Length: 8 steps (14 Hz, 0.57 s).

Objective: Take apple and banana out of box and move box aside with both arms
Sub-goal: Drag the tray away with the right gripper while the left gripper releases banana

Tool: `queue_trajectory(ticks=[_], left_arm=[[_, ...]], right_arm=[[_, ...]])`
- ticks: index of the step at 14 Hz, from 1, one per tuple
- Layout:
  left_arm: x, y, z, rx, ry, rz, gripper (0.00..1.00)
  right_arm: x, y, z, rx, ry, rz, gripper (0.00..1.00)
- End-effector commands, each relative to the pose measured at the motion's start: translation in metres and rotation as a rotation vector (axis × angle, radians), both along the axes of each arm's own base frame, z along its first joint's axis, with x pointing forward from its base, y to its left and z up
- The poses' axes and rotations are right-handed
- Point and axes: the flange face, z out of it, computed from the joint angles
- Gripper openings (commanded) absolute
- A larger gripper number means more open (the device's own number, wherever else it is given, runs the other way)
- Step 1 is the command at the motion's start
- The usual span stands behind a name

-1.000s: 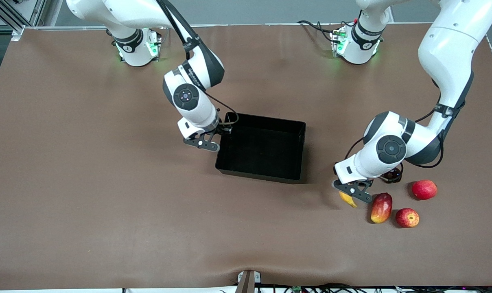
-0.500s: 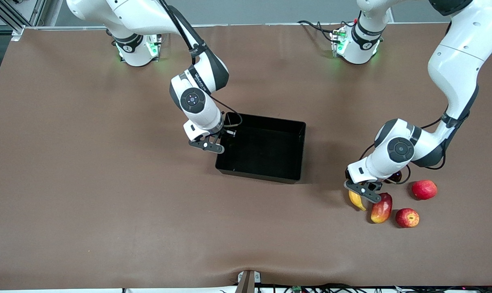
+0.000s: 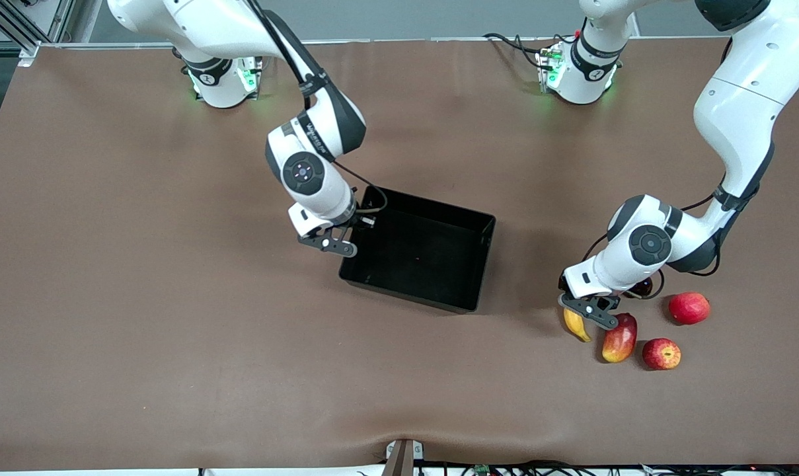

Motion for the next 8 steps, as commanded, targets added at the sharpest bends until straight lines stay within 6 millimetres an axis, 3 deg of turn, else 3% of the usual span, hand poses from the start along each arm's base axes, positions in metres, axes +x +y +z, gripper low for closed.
queue_trajectory(ticks=[1, 6, 8], left_arm=[[0.002, -0.004, 0.025, 0.013, -0.048, 0.030, 1.00], [0.002, -0.033, 0.099, 0.028, -0.098, 0.159, 1.00], [-0.002, -0.041, 0.136, 0.041, -0.089, 0.232, 1.00]], right_arm=[[0.022, -0.048, 0.048, 0.043, 0.027, 0.018, 0.00], [0.049, -0.160, 0.094, 0.085, 0.086, 0.093, 0.00], [0.060, -0.223, 0.105, 0.112, 0.100, 0.106, 0.00]])
